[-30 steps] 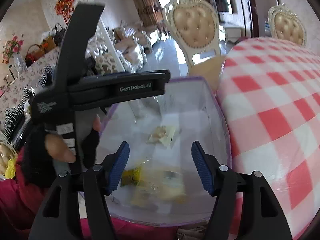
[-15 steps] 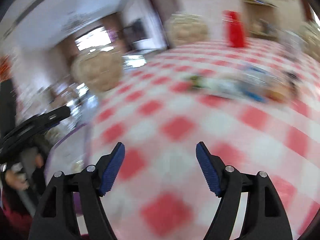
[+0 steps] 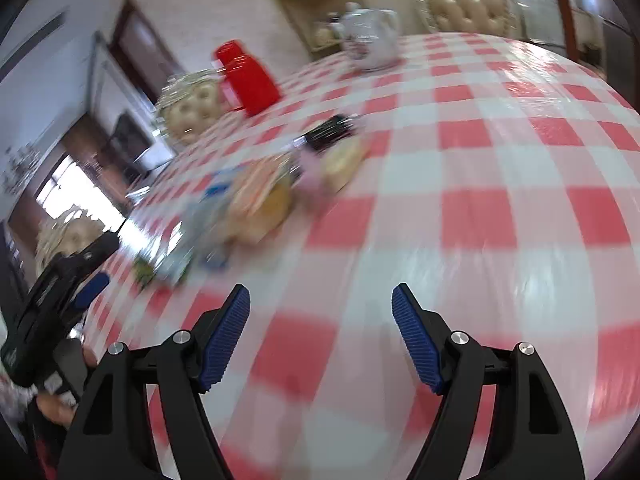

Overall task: Organize snacks
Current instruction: 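Move both tools back over the remaining snacks, then grasp the pink-wrapped chocolate bar with the right tool while the left tool grasps the orange-striped bread loaf bag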

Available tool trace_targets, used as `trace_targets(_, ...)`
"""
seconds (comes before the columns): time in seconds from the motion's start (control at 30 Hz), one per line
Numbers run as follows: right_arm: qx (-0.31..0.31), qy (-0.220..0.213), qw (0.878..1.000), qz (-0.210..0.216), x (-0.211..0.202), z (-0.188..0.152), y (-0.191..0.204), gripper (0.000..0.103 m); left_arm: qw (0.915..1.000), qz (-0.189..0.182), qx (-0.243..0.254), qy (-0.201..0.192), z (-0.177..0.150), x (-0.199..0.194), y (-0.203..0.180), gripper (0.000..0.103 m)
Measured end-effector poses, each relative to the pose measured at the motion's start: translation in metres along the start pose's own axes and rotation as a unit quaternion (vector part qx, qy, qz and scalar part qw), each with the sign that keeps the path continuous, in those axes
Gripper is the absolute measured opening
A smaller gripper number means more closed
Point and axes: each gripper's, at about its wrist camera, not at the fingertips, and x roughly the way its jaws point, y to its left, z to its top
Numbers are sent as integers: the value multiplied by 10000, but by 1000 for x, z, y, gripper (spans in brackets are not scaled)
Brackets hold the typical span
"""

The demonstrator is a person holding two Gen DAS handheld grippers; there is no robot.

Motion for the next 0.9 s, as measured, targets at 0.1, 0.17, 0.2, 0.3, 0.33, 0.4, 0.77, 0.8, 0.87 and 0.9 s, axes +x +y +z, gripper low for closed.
trace_targets(0.1,166,-11,9994,-292,28,31,-8,72,9990,-142,-404,-111,10,19,4,101)
trace_targets(0.17,195,-97,9989,-421,41,49,-11,72,9974,-245,-643,-196,12,29,12,101)
trace_targets(0.2,203,-155,9986,-464,48,59,-12,72,9970,-287,-691,-203,13,33,17,101)
trace_targets(0.3,56,-354,9973,-642,70,89,-8,68,9962,-177,-837,-170,12,33,32,101)
trace_targets(0.33,-21,-357,9972,-661,74,93,-5,61,9955,-173,-924,-148,12,31,36,101)
trace_targets(0.4,-410,-241,9974,-541,90,101,12,54,9928,-253,-1152,-199,14,25,43,101)
trace_targets(0.77,-2196,251,9662,-1327,120,91,70,45,9930,-381,-1094,-223,13,11,38,101)
trace_targets(0.8,-2194,409,9667,-1253,121,91,66,44,9932,-365,-1081,-213,13,12,37,101)
trace_targets(0.87,-2367,620,9629,-1136,117,83,64,41,9935,-341,-1072,-187,11,14,37,101)
trace_targets(0.9,-2434,670,9627,-971,111,78,63,37,9936,-321,-1064,-185,10,14,37,101)
